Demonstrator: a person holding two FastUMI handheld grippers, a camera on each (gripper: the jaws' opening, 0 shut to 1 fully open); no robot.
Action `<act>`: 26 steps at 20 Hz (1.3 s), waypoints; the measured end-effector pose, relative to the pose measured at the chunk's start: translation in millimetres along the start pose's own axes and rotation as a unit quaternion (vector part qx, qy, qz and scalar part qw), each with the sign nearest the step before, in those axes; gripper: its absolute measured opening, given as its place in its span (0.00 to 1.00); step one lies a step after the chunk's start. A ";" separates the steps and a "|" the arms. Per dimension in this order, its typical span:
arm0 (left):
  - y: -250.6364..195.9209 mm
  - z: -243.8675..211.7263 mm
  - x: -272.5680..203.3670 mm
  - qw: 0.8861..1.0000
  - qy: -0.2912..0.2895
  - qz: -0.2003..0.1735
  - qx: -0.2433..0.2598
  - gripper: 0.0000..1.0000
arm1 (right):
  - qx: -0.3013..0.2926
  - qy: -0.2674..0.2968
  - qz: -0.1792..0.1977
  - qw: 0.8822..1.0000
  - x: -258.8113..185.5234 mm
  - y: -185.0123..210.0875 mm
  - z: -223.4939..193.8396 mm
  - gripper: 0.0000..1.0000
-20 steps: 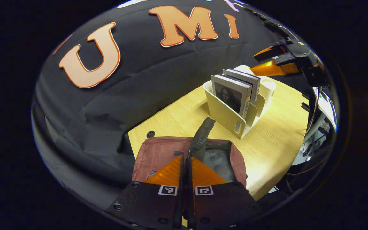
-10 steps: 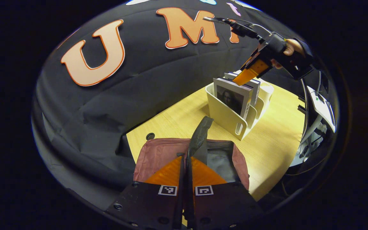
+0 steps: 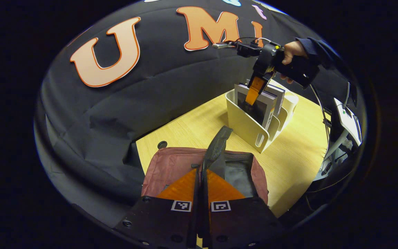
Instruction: Open the schoolbag, grab two books from the bookshelf and put them into the schoolbag.
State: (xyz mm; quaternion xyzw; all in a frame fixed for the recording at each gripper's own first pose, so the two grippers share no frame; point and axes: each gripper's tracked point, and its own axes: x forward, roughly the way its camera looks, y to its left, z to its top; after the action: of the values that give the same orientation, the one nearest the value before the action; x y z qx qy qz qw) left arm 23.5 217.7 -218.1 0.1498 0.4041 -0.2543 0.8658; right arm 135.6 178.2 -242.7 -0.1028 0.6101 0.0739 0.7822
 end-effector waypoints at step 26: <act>-0.8 -9.3 10.5 1.000 0.003 -0.016 0.000 0.06 | 0.052 0.019 0.018 0.998 -55.8 3.2 -20.9 0.36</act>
State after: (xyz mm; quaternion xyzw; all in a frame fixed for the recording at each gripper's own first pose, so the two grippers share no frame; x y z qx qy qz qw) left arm 23.0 218.0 -232.1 0.1438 0.4094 -0.2676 0.8603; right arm 101.6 176.6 -193.7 -0.0519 0.6297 0.0542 0.7732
